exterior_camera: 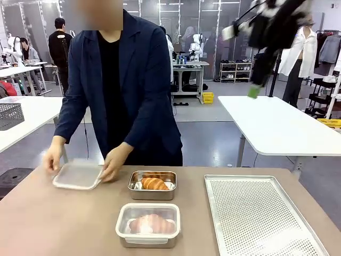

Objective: Place the bread into the airtight container.
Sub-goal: Pick up a Butter Roll and place it into an empty Airtight Container.

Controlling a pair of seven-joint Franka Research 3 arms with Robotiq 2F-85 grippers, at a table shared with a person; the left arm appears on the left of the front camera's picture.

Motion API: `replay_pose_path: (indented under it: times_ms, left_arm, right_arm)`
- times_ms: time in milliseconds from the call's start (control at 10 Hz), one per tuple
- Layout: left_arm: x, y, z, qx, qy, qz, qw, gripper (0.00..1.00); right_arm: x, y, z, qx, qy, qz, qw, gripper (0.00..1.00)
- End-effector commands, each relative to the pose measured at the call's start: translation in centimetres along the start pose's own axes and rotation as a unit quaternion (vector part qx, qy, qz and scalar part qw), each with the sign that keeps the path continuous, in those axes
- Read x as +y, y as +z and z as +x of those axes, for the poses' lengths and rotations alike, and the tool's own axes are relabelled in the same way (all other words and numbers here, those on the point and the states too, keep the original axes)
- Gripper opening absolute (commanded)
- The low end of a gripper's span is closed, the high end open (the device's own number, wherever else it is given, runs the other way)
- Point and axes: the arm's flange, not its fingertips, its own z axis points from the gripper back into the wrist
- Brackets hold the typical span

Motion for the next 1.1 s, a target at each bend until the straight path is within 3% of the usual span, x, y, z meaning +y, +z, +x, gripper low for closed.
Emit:
replay_pose_path:
  times_ms: [0,200,400,600,700,1000]
  left_arm:
    - [0.0,0.0,0.1,-0.001,-0.004,-0.003,1.000,1.00]
    - [0.0,0.0,0.1,-0.001,-0.004,-0.003,1.000,1.00]
    - [0.0,0.0,0.1,-0.001,-0.004,-0.003,1.000,1.00]
    - [0.0,0.0,0.1,-0.001,-0.004,-0.003,1.000,1.00]
    - [0.0,0.0,0.1,-0.001,-0.004,-0.003,1.000,1.00]
    - [0.0,0.0,0.1,-0.001,-0.004,-0.003,1.000,1.00]
  right_arm:
    - [2.2,2.2,-4.2,-0.018,-0.104,-0.037,0.994,1.00]
    - [2.2,5.6,-9.8,-0.036,-0.187,-0.029,0.981,1.00]
    - [3.5,6.7,-14.1,-0.049,-0.214,-0.007,0.976,1.00]
    - [3.8,6.0,-15.2,-0.053,-0.253,-0.008,0.966,1.00]
    - [2.9,8.0,-15.0,-0.046,-0.209,-0.015,0.977,1.00]
    - [2.9,8.0,-15.0,-0.046,-0.209,-0.015,0.977,1.00]
